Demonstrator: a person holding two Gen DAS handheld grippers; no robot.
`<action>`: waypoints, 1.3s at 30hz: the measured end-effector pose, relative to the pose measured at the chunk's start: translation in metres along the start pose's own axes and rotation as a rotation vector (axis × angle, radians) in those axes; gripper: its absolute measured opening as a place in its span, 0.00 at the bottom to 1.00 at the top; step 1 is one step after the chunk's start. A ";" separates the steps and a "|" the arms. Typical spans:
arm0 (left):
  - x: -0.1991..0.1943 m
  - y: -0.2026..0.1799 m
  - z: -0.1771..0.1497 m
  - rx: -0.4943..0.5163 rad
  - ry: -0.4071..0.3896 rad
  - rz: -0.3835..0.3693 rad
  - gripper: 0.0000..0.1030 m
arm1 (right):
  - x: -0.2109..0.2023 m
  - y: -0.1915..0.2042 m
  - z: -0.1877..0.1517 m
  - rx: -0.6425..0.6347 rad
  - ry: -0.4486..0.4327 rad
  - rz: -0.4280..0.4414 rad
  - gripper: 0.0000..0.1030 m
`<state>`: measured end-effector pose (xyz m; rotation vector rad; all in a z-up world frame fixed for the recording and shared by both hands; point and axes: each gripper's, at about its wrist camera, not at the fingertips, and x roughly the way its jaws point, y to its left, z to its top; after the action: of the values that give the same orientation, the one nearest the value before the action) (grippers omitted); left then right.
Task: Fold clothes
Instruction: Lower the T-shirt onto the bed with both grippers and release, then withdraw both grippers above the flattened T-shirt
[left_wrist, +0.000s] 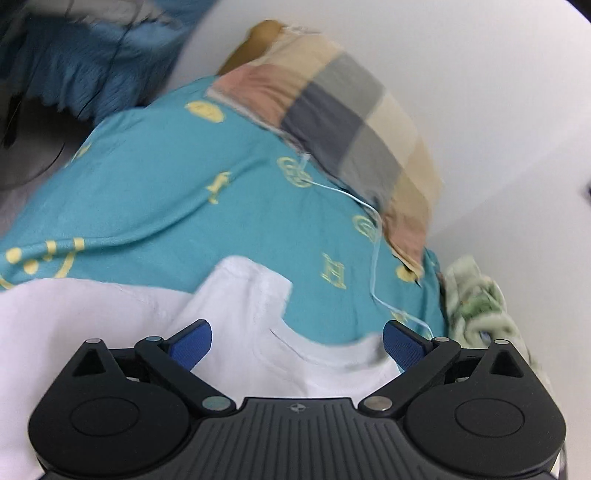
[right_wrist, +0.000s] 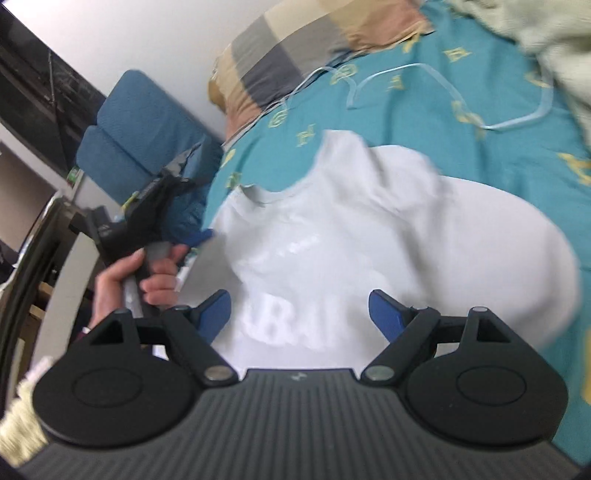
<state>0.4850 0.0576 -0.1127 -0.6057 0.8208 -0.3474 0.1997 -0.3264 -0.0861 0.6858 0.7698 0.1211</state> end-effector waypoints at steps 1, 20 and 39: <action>-0.015 -0.003 -0.006 0.014 -0.005 -0.003 0.98 | -0.007 -0.009 -0.005 0.013 -0.018 -0.018 0.81; -0.288 -0.037 -0.253 0.090 -0.066 0.311 0.98 | -0.029 -0.106 -0.025 0.260 -0.111 -0.302 0.72; -0.243 -0.029 -0.245 0.285 -0.068 0.393 0.98 | -0.008 -0.060 0.086 -0.204 -0.376 -0.563 0.05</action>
<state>0.1401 0.0689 -0.0844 -0.1815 0.7880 -0.0797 0.2437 -0.4212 -0.0740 0.2657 0.5522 -0.4274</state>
